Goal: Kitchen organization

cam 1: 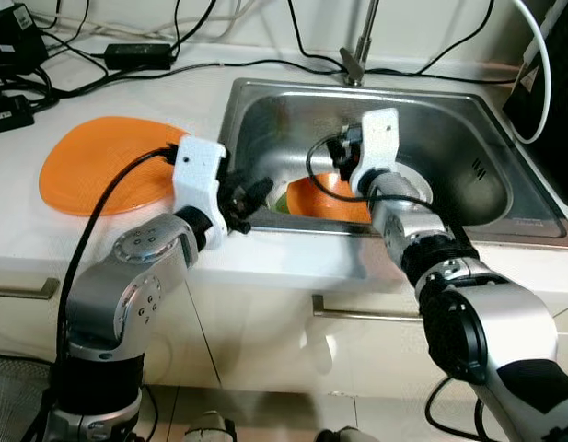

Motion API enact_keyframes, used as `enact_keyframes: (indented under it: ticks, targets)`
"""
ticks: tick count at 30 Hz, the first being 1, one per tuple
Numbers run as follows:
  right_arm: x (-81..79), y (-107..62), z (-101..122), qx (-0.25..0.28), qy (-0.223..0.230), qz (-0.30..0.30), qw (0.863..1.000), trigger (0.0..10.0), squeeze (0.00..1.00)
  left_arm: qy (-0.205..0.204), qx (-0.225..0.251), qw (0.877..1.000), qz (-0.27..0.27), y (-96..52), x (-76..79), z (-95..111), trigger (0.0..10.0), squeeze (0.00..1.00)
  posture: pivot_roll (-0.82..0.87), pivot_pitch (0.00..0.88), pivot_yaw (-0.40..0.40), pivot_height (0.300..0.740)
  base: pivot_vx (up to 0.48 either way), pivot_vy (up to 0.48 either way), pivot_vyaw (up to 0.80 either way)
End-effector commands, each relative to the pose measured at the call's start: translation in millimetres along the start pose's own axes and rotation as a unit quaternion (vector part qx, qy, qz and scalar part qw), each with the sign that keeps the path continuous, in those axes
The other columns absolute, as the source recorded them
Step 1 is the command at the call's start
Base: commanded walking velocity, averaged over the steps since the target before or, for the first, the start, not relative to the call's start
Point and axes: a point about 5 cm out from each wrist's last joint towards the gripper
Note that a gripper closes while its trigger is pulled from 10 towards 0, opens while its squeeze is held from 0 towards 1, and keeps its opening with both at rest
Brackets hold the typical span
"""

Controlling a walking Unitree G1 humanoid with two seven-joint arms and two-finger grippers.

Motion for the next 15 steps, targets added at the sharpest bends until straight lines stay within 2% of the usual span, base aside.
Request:
enact_keyframes:
  ticks: [1, 2, 4, 6, 11, 13, 14, 15]
  targets:
    - [-1.9, 3.3, 22.4, 0.048, 0.009, 0.017, 0.999, 10.0, 0.00, 0.001, 0.012, 1.000, 0.020, 2.5, -5.6, 5.5, 10.0, 0.00, 0.13, 0.079, -0.040, 0.718, 0.000, 0.000, 0.00]
    - [-3.5, 3.2, 32.9, 0.078, 0.019, 0.035, 0.996, 10.0, 0.00, 0.001, 0.026, 0.999, 0.044, 3.8, -11.5, 10.2, 10.0, 0.00, 0.12, 0.079, -0.039, 0.718, 0.000, 0.000, 0.00]
    - [-3.4, 2.6, 37.3, 0.091, 0.026, 0.042, 0.995, 10.0, 0.00, 0.001, 0.031, 0.998, 0.052, 4.1, -13.6, 11.6, 10.0, 0.00, 0.12, 0.079, -0.040, 0.718, 0.000, 0.000, 0.00]
    - [-2.2, -1.6, 45.7, 0.124, 0.056, 0.071, 0.988, 10.0, 0.00, 0.001, 0.044, 0.996, 0.081, 4.4, -20.1, 14.5, 10.0, 0.00, 0.11, 0.077, -0.042, 0.718, 0.000, 0.000, 0.00]
    - [-4.0, -13.3, 33.3, 0.127, 0.076, 0.119, 0.982, 10.0, 0.00, 0.004, 0.047, 0.993, 0.109, 3.0, -28.2, 15.6, 10.0, 0.00, 0.10, 0.076, -0.042, 0.718, 0.000, 0.000, 0.00]
    - [-4.0, -13.3, 33.3, 0.127, 0.076, 0.119, 0.982, 10.0, 0.00, 0.004, 0.047, 0.993, 0.109, 3.0, -28.2, 15.6, 10.0, 0.00, 0.10, 0.076, -0.042, 0.718, 0.000, 0.000, 0.00]
    - [2.0, -23.4, 12.3, 0.107, 0.100, 0.119, 0.982, 10.0, 0.00, 0.001, 0.047, 0.991, 0.127, 1.9, -34.7, 14.5, 10.0, 0.00, 0.10, 0.078, -0.041, 0.718, 0.000, 0.000, 0.00]
    - [2.0, -23.4, 12.3, 0.107, 0.100, 0.119, 0.982, 10.0, 0.00, 0.001, 0.047, 0.991, 0.127, 1.9, -34.7, 14.5, 10.0, 0.00, 0.10, 0.078, -0.041, 0.718, 0.000, 0.000, 0.00]
Point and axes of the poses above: a point about 5 cm out from each wrist's last joint towards the gripper, its own y axis pointing out of the wrist towards the gripper, its own z axis along the axis of the wrist's last joint, x = y × z, and after that the axes turned 13 degrees about y, right-handed
